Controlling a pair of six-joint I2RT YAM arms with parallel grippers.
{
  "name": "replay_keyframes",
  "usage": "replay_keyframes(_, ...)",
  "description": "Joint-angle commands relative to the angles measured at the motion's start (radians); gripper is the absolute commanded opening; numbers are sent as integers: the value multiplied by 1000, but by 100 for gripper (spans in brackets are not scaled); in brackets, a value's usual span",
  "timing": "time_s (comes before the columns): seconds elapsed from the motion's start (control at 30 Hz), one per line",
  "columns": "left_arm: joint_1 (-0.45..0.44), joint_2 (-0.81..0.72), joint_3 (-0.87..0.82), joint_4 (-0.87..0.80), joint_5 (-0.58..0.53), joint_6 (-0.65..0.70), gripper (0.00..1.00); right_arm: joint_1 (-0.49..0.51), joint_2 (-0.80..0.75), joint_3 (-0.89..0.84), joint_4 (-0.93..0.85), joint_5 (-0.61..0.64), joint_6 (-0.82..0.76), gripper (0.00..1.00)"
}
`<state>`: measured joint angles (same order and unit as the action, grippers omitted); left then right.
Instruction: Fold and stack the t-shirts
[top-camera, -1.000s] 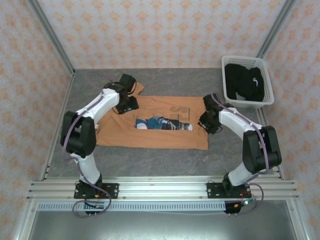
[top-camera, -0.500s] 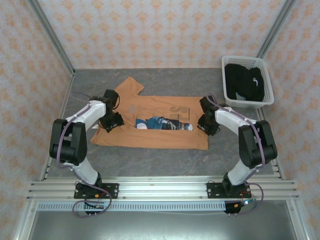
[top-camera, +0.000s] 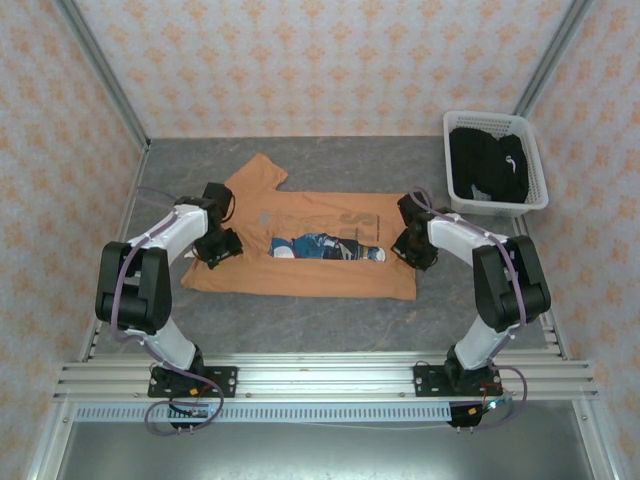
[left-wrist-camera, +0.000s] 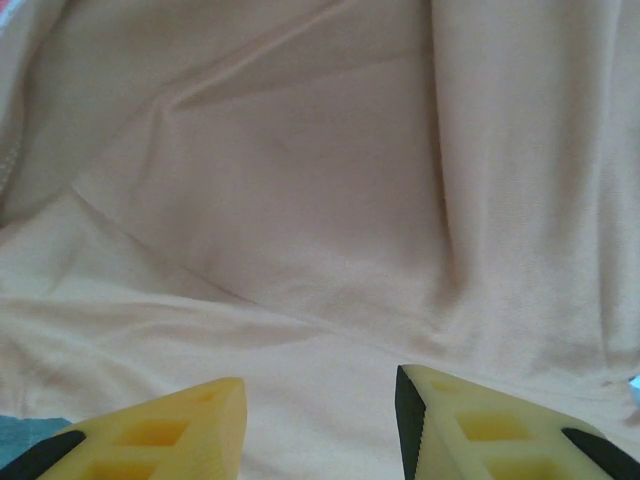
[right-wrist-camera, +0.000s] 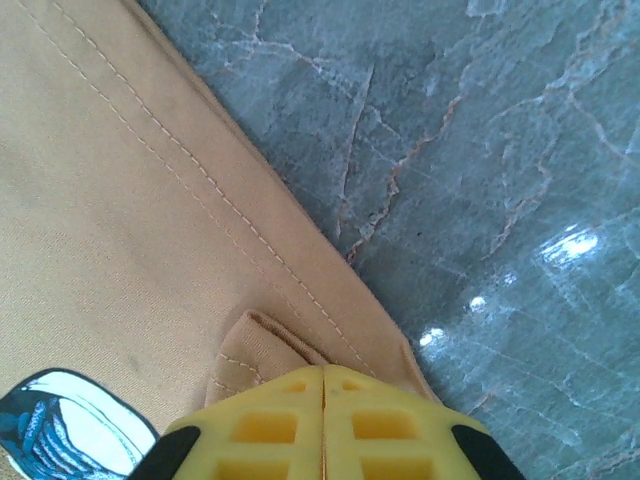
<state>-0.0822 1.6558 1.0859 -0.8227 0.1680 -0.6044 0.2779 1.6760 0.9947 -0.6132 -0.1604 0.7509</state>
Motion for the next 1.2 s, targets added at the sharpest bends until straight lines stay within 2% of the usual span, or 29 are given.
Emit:
replay_keyframes(0.0, 14, -50, -10, -48, -83, -6, 44, -6, -38, 10, -26, 51, 7, 3)
replay_keyframes(0.07, 32, -55, -12, -67, -101, -3, 41, -5, -54, 11, -53, 71, 11, 0)
replay_keyframes(0.3, 121, -42, -20, -128, -119, -11, 28, 9, -132, 12, -148, 120, 25, 0)
replay_keyframes(0.43, 155, -14, -30, -115, -105, -26, 27, 42, -153, 1, -140, 51, 13, 12)
replay_keyframes(0.57, 172, 30, -38, -89, -78, -69, 24, 114, -104, 3, -105, -58, 12, 22)
replay_keyframes(0.7, 176, 51, -86, -76, -86, -123, 22, 149, -5, 7, -103, -93, 37, 24)
replay_keyframes(0.9, 174, -41, -219, -80, -134, -222, 22, 144, 54, 4, -201, -33, 31, 25)
replay_keyframes(1.17, 176, -171, -361, -105, -140, -326, 23, 157, 44, -30, -290, -122, -11, 27)
